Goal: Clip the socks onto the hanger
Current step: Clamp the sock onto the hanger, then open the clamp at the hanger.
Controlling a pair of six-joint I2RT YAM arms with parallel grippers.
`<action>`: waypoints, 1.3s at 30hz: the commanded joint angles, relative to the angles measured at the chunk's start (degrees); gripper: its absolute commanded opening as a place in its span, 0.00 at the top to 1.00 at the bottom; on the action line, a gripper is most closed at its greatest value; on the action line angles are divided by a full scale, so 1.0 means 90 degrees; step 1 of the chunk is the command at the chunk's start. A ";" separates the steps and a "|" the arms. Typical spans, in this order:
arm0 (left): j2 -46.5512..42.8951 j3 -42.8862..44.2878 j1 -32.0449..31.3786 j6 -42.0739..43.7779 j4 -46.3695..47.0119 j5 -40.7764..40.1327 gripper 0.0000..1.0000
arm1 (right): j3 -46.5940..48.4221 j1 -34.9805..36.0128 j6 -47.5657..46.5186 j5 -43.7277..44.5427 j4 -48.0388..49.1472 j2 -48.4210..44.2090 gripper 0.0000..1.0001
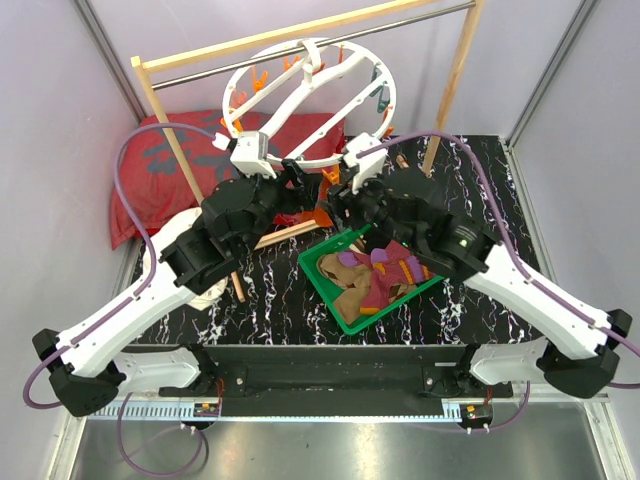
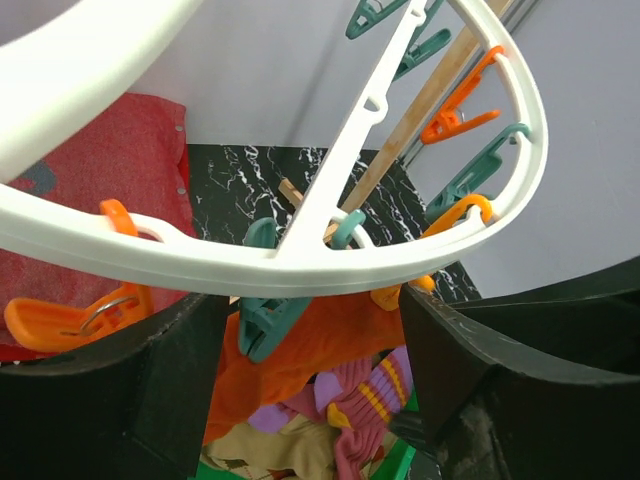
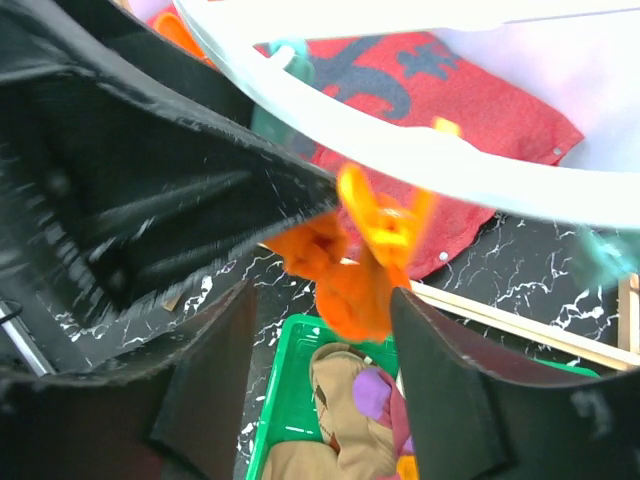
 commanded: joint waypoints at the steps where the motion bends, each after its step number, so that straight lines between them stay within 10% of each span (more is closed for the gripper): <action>1: -0.0083 0.0132 0.0103 0.0203 -0.0023 -0.0140 0.28 | -0.0116 0.0014 0.0078 0.0315 0.0109 -0.0631 0.31; 19: -0.0415 0.0122 0.0894 0.0194 -0.0491 0.0074 0.28 | -0.1278 -0.2817 0.0585 -0.3489 0.1767 -0.0896 0.27; 39: -0.0396 0.0269 0.1295 0.0204 -0.0736 0.0367 0.28 | -0.1425 -0.3150 0.0957 -0.5826 0.3712 -0.0027 0.39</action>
